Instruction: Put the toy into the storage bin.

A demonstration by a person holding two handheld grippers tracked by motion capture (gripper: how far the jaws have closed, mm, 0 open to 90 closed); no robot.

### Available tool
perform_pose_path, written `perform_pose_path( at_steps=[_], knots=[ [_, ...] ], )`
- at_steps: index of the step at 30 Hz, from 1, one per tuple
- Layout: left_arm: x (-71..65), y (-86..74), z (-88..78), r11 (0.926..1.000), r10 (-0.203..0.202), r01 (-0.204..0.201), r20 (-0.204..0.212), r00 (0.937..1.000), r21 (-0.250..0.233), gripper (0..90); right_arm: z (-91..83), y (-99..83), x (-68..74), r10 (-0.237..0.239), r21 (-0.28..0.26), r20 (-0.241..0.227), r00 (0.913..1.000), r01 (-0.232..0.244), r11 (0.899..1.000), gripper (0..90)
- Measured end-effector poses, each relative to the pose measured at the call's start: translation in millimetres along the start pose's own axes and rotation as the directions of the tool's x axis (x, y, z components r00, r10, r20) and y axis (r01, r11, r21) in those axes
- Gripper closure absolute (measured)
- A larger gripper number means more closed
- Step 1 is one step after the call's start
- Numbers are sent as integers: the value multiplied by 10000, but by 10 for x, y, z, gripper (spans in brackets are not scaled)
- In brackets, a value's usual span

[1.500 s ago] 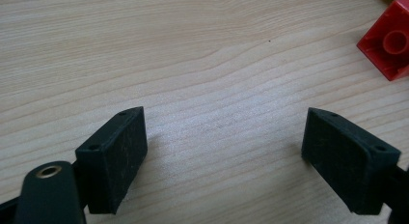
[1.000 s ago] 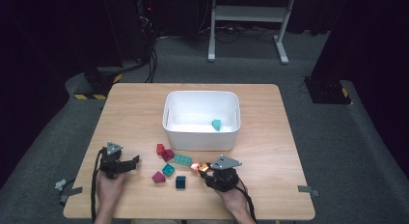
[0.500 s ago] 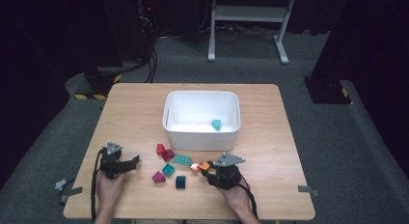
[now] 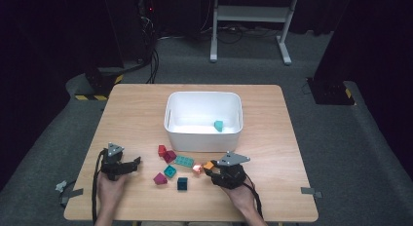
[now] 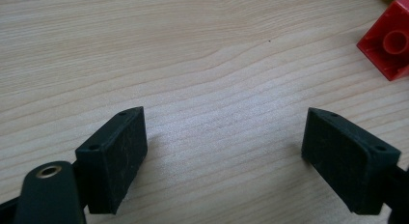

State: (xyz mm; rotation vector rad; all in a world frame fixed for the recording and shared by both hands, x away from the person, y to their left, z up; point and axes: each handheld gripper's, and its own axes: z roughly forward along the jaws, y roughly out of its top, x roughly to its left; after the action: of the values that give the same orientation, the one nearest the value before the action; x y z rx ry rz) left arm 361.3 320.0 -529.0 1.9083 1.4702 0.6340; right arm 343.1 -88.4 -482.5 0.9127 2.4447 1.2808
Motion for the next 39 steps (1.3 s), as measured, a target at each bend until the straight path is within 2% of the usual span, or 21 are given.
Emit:
perform_pose_path(
  at_steps=[28, 39],
  knots=[
    [0, 0, 0, 10000, -8, 8, -6, 10000, 1, 164, -203, 267, -145, -29, -479, -50, 10000, 27, 9988, 586],
    [1, 0, 0, 10000, 3, -3, -3, 10000, 2, 164, -359, 474, -221, -113, -815, 11, 9999, 114, 9966, 586]
  ],
)
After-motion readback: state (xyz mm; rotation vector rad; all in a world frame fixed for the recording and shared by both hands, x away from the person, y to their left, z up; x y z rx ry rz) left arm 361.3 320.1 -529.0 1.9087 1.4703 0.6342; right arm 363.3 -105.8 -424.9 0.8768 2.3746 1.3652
